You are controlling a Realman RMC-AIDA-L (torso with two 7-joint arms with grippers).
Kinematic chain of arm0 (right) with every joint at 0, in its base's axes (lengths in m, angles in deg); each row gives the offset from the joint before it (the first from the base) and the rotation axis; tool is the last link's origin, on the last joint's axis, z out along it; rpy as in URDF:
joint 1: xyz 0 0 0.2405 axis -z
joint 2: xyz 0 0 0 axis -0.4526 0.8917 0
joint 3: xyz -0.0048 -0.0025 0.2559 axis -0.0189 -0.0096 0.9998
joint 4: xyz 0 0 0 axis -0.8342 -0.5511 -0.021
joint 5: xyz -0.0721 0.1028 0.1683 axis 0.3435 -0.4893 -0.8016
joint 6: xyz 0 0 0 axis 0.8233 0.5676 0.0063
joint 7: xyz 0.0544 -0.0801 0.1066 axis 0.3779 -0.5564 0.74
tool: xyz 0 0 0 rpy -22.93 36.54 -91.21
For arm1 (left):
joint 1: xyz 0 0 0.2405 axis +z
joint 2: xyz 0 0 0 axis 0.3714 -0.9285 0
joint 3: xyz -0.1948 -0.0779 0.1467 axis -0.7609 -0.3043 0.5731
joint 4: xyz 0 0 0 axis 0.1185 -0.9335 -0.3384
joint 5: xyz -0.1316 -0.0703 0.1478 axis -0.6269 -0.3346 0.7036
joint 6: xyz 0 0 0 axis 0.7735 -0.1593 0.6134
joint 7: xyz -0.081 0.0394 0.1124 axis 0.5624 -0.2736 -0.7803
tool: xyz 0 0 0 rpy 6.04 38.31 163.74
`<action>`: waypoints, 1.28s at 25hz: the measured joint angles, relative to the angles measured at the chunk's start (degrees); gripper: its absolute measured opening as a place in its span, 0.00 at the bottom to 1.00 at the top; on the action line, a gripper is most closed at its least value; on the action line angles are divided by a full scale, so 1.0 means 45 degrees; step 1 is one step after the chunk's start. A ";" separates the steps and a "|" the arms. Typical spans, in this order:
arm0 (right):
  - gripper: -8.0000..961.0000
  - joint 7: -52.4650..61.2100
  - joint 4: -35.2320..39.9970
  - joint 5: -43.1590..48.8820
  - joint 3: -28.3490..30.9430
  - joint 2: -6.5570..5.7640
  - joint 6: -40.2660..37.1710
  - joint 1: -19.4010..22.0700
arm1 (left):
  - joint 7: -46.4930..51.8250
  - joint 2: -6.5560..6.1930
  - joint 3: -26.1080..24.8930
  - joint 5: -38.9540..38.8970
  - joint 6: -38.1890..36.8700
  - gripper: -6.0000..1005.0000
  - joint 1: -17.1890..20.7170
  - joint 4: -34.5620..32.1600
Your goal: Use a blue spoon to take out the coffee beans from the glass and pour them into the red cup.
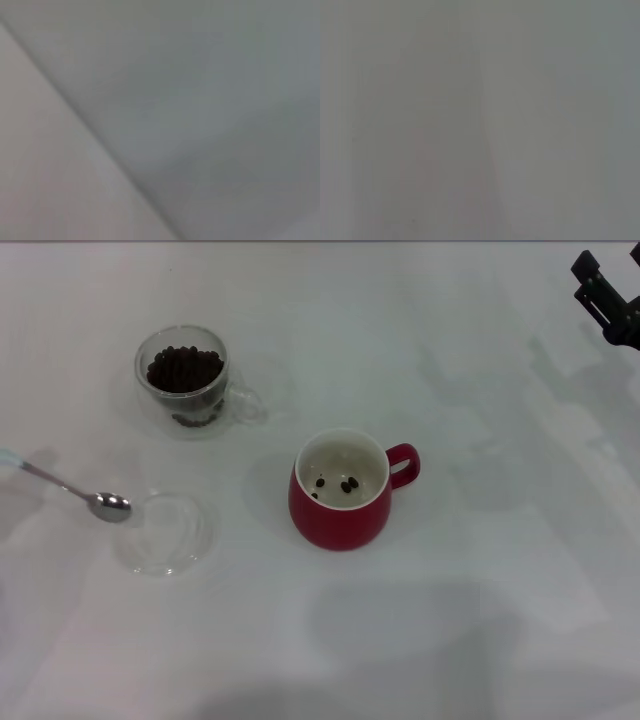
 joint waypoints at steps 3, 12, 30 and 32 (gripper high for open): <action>0.86 0.0007 0.0038 0.0012 -0.0034 -0.0001 0.0017 0.0028 | -0.0001 0.0090 0.0011 0.0723 0.0673 0.14 -0.0412 -0.0001; 0.86 0.0084 0.0051 0.0034 -0.0070 0.0014 -0.0047 0.0120 | -0.0588 0.0368 0.0014 0.2899 0.1108 0.16 -0.1567 -0.0039; 0.86 0.0093 0.0026 -0.0043 -0.0017 0.0020 0.0024 0.0142 | -0.6142 0.0531 -0.0124 -0.1044 0.2889 0.58 -0.0534 0.0354; 0.86 0.0056 0.0009 -0.0064 0.0031 0.0019 0.0025 0.0149 | -0.7970 0.0588 -0.0126 -0.2135 0.3742 0.66 -0.0408 0.0266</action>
